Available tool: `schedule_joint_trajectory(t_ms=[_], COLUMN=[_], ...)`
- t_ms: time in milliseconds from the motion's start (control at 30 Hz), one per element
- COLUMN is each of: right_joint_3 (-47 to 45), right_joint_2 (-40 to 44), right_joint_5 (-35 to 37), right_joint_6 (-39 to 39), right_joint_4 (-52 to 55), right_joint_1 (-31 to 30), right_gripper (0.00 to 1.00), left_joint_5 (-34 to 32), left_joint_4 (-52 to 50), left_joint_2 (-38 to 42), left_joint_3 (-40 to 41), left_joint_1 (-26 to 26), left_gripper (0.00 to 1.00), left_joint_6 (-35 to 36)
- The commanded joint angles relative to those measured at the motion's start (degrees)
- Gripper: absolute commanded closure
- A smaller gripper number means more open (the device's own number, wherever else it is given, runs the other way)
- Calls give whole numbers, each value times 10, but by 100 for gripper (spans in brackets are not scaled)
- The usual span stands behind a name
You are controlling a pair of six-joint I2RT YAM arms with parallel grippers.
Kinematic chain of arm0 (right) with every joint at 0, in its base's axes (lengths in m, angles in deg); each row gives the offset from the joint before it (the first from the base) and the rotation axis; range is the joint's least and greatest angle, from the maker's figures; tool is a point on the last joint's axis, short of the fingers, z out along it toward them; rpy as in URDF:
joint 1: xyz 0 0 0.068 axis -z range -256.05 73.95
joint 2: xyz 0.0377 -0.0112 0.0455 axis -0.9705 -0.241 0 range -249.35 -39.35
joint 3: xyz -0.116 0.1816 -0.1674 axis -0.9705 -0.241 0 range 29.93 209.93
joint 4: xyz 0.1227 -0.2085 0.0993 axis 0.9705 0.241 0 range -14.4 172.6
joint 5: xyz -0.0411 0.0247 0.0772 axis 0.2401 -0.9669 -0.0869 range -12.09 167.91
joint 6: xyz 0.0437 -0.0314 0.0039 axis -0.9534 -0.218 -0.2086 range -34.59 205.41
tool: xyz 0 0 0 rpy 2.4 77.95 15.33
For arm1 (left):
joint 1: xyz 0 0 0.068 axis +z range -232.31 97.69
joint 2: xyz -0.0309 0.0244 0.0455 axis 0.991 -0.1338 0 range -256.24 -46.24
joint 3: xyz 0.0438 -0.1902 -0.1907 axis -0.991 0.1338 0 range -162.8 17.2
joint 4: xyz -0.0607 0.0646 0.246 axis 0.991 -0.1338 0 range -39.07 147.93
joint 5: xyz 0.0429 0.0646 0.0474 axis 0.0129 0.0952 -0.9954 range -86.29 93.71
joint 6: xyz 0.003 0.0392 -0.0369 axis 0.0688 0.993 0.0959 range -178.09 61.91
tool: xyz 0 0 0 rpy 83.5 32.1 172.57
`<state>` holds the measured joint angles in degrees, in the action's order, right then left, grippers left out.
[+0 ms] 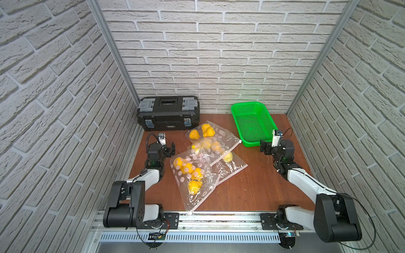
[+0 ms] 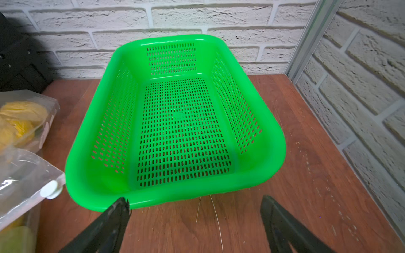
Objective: Open the zip-top bag and take out the pear
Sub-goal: Adjust the basket at the center of the board.
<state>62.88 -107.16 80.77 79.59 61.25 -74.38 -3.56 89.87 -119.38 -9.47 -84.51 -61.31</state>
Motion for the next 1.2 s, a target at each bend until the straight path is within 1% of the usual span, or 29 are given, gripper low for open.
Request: schedule_joint_trajectory(t_ms=[0, 67, 167, 267, 333, 400, 500, 600, 833, 933, 1033, 1167], right_joint_3=[49, 76, 111, 161, 204, 252, 320, 385, 543, 598, 638, 662], right_joint_2=[32, 46, 56, 32, -7, -53, -123, -193, -359, -420, -477, -510], right_joint_5=[-12, -23, -61, -99, -115, -125, -139, -150, -182, -195, -210, -204], right_joint_6=[-49, -65, -105, -138, -151, -160, -167, -174, -196, -208, -220, -226], right_joint_4=[159, 218, 265, 302, 326, 344, 356, 354, 353, 351, 348, 359], right_joint_1=[-2, -6, -19, -53, -84, -116, -153, -177, -207, -215, -219, -222], right_gripper=[10, 12, 15, 17, 18, 19, 20, 20, 21, 22, 22, 23], left_joint_5=[-56, -69, -71, -56, -41, -16, -3, 3, 23, 27, 28, 32], left_joint_4=[-109, -159, -258, -340, -373, -392, -420, -451, -501, -511, -514, -521], left_joint_2=[56, 85, 114, 130, 134, 133, 121, 98, 43, 31, 25, 22], left_joint_3=[-37, -55, -100, -141, -159, -174, -198, -232, -307, -323, -331, -336], left_joint_1=[-17, -33, -47, -68, -82, -99, -122, -140, -162, -166, -168, -171], left_gripper=[2, 2, 2, 2, 2, 2, 3, 3, 3, 4, 4, 4], left_joint_6=[-13, -36, -87, -121, -151, -165, -189, -204, -233, -243, -254, -260])
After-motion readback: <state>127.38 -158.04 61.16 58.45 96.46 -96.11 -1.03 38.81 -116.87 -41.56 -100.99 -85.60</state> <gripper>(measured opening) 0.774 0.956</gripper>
